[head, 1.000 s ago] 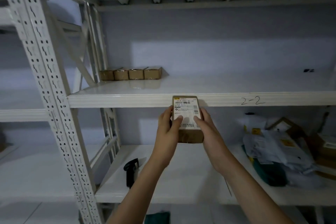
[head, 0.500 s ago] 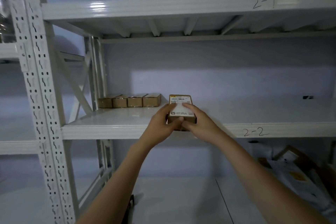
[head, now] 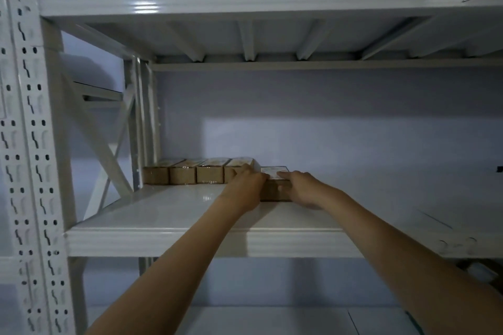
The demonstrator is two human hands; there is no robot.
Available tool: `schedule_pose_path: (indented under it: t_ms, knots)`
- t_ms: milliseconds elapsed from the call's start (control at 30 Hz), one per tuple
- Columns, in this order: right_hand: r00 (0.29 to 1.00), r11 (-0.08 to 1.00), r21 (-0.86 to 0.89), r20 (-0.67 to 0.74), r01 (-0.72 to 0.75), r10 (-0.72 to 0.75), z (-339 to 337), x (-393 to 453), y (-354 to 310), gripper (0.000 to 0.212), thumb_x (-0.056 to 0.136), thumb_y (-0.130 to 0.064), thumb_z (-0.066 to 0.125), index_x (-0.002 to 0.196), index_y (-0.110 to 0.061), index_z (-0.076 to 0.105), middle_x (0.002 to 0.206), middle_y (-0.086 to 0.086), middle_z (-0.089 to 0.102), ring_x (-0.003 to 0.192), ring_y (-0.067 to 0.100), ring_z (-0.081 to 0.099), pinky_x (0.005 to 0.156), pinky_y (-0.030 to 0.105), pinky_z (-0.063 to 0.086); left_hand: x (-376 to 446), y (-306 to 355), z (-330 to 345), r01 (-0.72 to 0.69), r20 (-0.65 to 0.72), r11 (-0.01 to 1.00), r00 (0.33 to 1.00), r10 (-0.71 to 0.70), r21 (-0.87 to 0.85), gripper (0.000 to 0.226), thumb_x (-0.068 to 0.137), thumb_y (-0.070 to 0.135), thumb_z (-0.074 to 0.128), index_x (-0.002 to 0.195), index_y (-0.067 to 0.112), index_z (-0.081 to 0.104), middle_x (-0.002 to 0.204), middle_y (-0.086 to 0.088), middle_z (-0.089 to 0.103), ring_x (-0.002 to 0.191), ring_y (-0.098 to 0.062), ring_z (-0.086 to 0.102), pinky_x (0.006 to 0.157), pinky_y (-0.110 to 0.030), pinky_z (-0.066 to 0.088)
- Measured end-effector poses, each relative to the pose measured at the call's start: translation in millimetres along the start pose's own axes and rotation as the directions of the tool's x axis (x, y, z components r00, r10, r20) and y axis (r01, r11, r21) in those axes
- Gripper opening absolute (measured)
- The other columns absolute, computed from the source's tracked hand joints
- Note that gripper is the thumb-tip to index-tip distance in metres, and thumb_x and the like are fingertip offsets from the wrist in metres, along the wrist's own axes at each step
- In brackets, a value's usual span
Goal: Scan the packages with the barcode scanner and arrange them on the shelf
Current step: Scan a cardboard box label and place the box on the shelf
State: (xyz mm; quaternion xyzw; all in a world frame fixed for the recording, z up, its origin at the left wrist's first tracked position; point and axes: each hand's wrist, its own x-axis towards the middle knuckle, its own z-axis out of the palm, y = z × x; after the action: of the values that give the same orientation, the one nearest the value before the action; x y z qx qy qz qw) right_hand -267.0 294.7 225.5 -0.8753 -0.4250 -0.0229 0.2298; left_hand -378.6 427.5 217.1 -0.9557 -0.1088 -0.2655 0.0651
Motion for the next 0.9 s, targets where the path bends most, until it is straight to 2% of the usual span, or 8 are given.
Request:
schedule_pose_path:
  t_ms: [100, 200, 333, 433, 600, 667, 800, 900]
  knots:
    - [0.996, 0.990, -0.139, 0.086, 0.003, 0.009, -3, 28, -4, 0.056, 0.105, -0.037, 0.044, 0.157, -0.025, 0.029, 0.153, 0.012, 0.043, 0.129, 0.030, 0.051, 0.097, 0.028, 0.041, 17, -12, 4, 0.034, 0.157, 0.993, 0.986, -0.052, 0.116, 0.057, 0.090, 0.001, 0.039, 0.142, 0.021, 0.042, 0.151, -0.009, 0.037, 0.145, -0.029, 0.022, 0.113, -0.055, 0.026]
    - [0.984, 0.963, -0.268, 0.174, 0.016, 0.032, -10, 53, -10, 0.058, 0.106, -0.039, 0.040, 0.159, -0.022, 0.024, 0.157, 0.010, 0.038, 0.135, 0.029, 0.047, 0.107, 0.033, 0.039, 34, -21, 5, 0.006, 0.255, 0.970, 0.964, -0.070, 0.243, 0.067, 0.089, -0.002, 0.037, 0.151, 0.024, 0.029, 0.164, -0.002, 0.008, 0.151, -0.027, 0.001, 0.114, -0.067, 0.002]
    - [0.966, 0.918, -0.395, 0.246, 0.029, 0.076, -12, 85, -10, 0.065, 0.103, -0.043, 0.041, 0.160, -0.023, 0.020, 0.159, 0.009, 0.036, 0.139, 0.028, 0.044, 0.114, 0.038, 0.037, 56, -29, 7, -0.027, 0.334, 0.954, 0.940, -0.077, 0.297, 0.072, 0.092, -0.004, 0.038, 0.156, 0.020, 0.016, 0.165, -0.002, -0.003, 0.151, -0.027, -0.008, 0.113, -0.069, -0.003]
    - [0.962, 0.905, -0.421, 0.266, 0.055, 0.065, -14, 103, -10, 0.062, 0.102, -0.043, 0.042, 0.158, -0.022, 0.025, 0.156, 0.009, 0.039, 0.136, 0.027, 0.045, 0.112, 0.039, 0.039, 68, -36, 14, -0.054, 0.350, 0.939, 0.934, -0.073, 0.339, 0.071, 0.093, -0.003, 0.039, 0.156, 0.019, 0.015, 0.165, -0.002, 0.002, 0.151, -0.026, -0.009, 0.113, -0.070, -0.002]
    - [0.959, 0.885, -0.458, 0.278, 0.082, 0.054, -12, 127, -6, 0.057, 0.104, -0.041, 0.041, 0.154, -0.017, 0.033, 0.150, 0.011, 0.046, 0.131, 0.028, 0.049, 0.112, 0.041, 0.039, 91, -50, 28, -0.050, 0.379, 0.949, 0.922, -0.076, 0.312, 0.071, 0.091, -0.001, 0.040, 0.156, 0.017, 0.015, 0.164, -0.001, 0.012, 0.152, -0.024, -0.003, 0.115, -0.067, -0.001]
    - [0.959, 0.889, -0.453, 0.275, 0.070, 0.065, -9, 135, -4, 0.059, 0.104, -0.039, 0.041, 0.156, -0.016, 0.029, 0.153, 0.011, 0.042, 0.134, 0.028, 0.047, 0.113, 0.039, 0.038, 100, -55, 35, -0.049, 0.393, 0.961, 0.917, -0.064, 0.271, 0.070, 0.091, 0.001, 0.042, 0.155, 0.015, 0.018, 0.162, -0.003, 0.017, 0.152, -0.024, 0.003, 0.118, -0.063, 0.001]
    - [0.966, 0.901, -0.431, 0.247, 0.039, 0.077, -3, 147, 0, 0.062, 0.105, -0.035, 0.040, 0.160, -0.016, 0.020, 0.158, 0.011, 0.034, 0.139, 0.027, 0.041, 0.113, 0.033, 0.035, 115, -60, 45, -0.003, 0.391, 0.982, 0.918, -0.073, 0.191, 0.061, 0.088, 0.005, 0.046, 0.147, 0.013, 0.033, 0.152, -0.007, 0.036, 0.146, -0.023, 0.021, 0.120, -0.058, 0.006]
    - [0.971, 0.919, -0.394, 0.227, 0.016, 0.080, 0, 152, 2, 0.061, 0.106, -0.032, 0.041, 0.160, -0.015, 0.017, 0.161, 0.009, 0.029, 0.141, 0.026, 0.038, 0.113, 0.027, 0.030, 123, -60, 47, -0.002, 0.376, 0.983, 0.924, -0.068, 0.183, 0.046, 0.087, 0.012, 0.051, 0.134, 0.013, 0.048, 0.133, -0.009, 0.052, 0.136, -0.023, 0.037, 0.120, -0.056, 0.011]
